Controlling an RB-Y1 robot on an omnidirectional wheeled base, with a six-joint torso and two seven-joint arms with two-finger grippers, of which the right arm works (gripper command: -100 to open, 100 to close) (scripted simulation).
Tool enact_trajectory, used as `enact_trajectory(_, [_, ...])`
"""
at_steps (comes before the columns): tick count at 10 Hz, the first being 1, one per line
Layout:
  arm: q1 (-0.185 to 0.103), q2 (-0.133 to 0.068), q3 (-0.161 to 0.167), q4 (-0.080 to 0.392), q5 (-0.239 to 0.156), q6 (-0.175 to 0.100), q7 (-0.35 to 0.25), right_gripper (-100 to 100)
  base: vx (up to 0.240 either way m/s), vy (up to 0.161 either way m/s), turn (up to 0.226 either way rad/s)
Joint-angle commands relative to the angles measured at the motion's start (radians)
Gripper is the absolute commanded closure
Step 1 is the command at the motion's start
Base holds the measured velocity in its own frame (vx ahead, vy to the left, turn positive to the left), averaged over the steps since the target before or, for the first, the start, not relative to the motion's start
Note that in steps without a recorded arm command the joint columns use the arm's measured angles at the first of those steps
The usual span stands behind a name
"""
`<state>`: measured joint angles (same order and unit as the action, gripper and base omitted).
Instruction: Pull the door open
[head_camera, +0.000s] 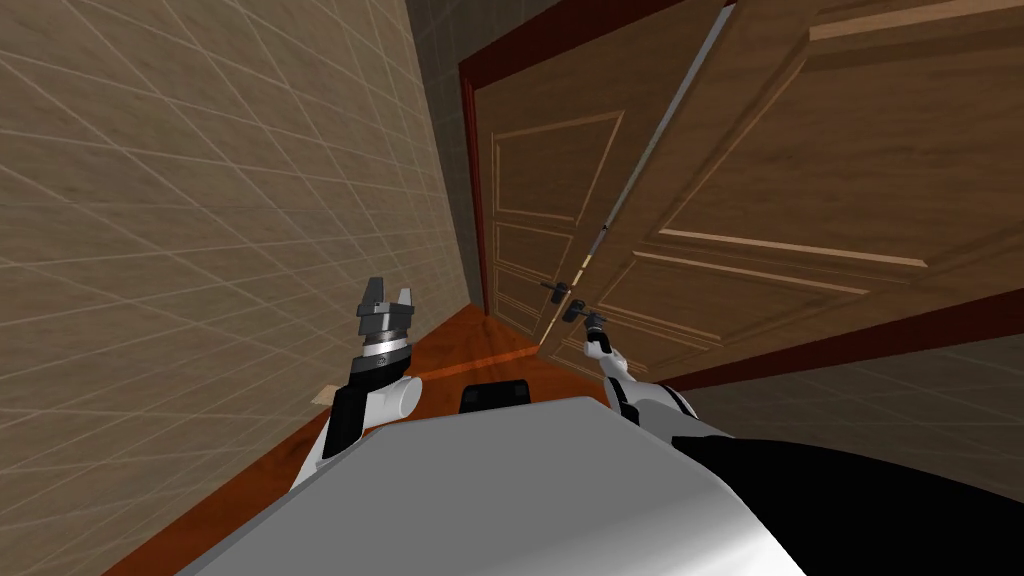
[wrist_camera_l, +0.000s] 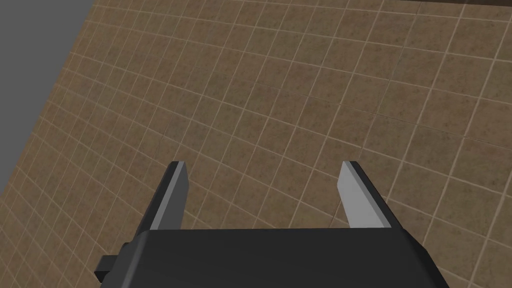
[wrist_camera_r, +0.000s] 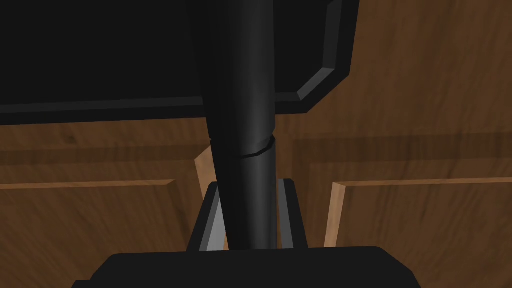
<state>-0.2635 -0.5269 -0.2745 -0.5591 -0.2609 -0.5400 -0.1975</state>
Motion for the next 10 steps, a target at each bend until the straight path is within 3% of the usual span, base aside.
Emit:
enact_trajectory(1, [-0.001,0.006,0.029,-0.012,0.013,-0.005,-0.020,100,-0.230,-0.059,0.100])
enact_trajectory(4, [-0.011,0.017,0.066,-0.028,0.030,-0.004,-0.039,100,-0.238,-0.039,0.088])
enact_trajectory(5, [-0.011,0.017,0.066,-0.028,0.030,-0.004,-0.039,100,-0.133,0.007,0.018])
enact_trajectory(6, [0.003,0.016,0.057,-0.053,0.027,0.016,-0.031,100,-0.052,0.004,-0.012])
enact_trajectory(7, [0.004,0.018,0.077,-0.056,0.034,0.013,-0.044,100,-0.157,-0.047,0.025])
enact_trajectory(10, [0.003,0.020,0.096,-0.065,0.042,0.012,-0.056,100,-0.191,-0.056,0.078])
